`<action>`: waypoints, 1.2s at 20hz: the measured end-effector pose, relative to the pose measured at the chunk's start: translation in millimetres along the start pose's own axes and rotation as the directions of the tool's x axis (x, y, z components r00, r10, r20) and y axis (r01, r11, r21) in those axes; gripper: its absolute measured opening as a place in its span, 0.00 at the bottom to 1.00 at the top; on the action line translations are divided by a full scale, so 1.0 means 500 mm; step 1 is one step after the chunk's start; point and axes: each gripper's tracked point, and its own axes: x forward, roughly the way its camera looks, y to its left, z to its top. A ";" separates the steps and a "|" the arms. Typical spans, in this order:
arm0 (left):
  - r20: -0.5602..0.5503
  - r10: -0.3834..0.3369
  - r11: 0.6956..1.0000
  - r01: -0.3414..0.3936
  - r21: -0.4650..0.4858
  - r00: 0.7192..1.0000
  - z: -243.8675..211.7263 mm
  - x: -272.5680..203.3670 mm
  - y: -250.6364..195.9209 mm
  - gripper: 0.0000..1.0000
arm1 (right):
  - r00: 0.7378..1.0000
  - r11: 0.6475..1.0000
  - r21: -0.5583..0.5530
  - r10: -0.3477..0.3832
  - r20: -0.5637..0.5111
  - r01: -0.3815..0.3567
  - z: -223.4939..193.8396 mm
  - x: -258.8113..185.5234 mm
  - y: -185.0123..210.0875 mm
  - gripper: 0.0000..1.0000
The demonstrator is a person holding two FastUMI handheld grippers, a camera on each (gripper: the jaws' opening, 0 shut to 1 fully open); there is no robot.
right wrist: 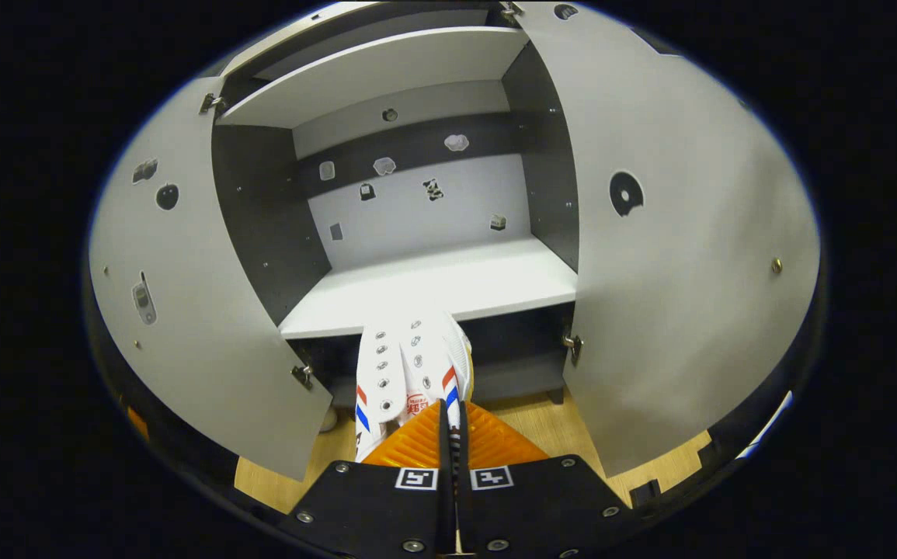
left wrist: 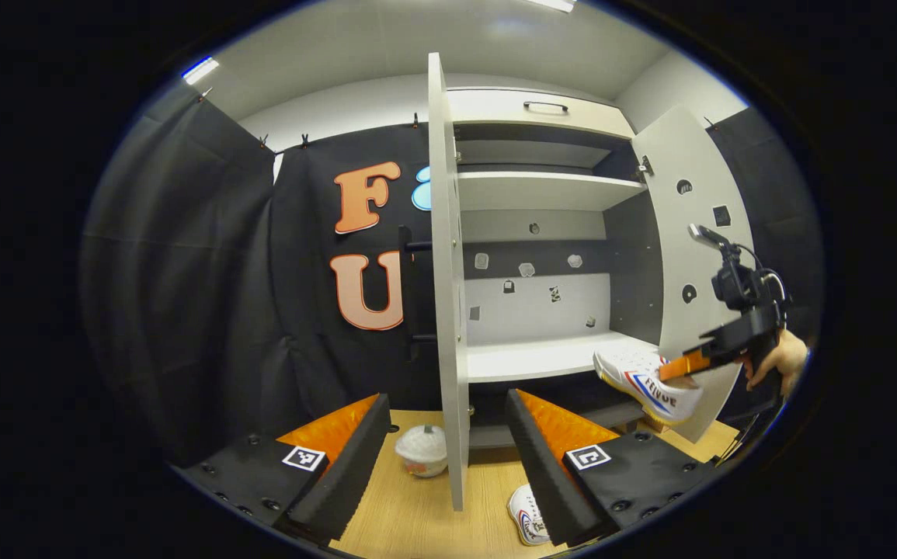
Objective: Grab one shoe with the right hand and put it into the shoe cabinet, grab the other shoe with the left hand and put it into the shoe cabinet; then close the right door with the right hand and the left door with the left hand.
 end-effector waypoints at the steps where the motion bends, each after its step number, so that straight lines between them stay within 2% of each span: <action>1: 0.000 -0.001 1.000 0.001 -0.003 1.000 -0.001 0.001 0.000 0.97 | 1.000 1.000 0.000 0.006 0.013 -0.006 0.030 0.015 0.006 0.01; 5: -0.002 0.000 1.000 0.000 -0.004 1.000 -0.004 0.003 0.003 0.97 | 0.999 1.000 -0.001 -0.008 0.037 0.008 0.126 0.082 0.007 0.01; 9: -0.004 0.000 1.000 0.000 -0.009 1.000 -0.005 0.012 0.007 0.94 | 1.000 1.000 0.008 -0.020 0.007 0.020 0.175 0.177 0.007 0.01; 10: -0.003 0.003 1.000 -0.003 -0.008 1.000 -0.005 0.016 0.009 0.97 | 1.000 1.000 0.009 -0.027 -0.006 0.027 0.180 0.204 0.004 0.01; 14: -0.008 0.012 1.000 -0.012 -0.016 1.000 -0.008 0.030 0.015 0.94 | 0.996 0.997 0.053 -0.051 -0.068 0.055 0.193 0.314 -0.003 0.00; 17: -0.021 0.021 1.000 -0.022 -0.016 1.000 -0.017 0.040 0.020 0.97 | 0.993 0.993 0.092 -0.066 -0.097 0.075 0.203 0.366 -0.016 0.01; 18: -0.022 0.024 1.000 -0.024 -0.015 0.999 -0.018 0.043 0.021 0.94 | 0.992 0.992 0.096 -0.072 -0.107 0.082 0.204 0.386 -0.018 0.01; 19: -0.025 0.027 0.999 -0.027 -0.019 0.999 -0.021 0.044 0.022 0.97 | 0.990 0.992 0.093 -0.077 -0.116 0.088 0.202 0.401 -0.021 0.01; 21: -0.029 0.031 0.999 -0.032 -0.032 0.999 -0.024 0.048 0.023 0.94 | 0.986 0.991 0.094 -0.083 -0.141 0.097 0.191 0.425 -0.027 0.01; 24: -0.038 0.035 0.999 -0.036 -0.032 0.999 -0.028 0.052 0.022 0.97 | 0.983 0.991 0.089 -0.088 -0.163 0.103 0.180 0.435 -0.031 0.00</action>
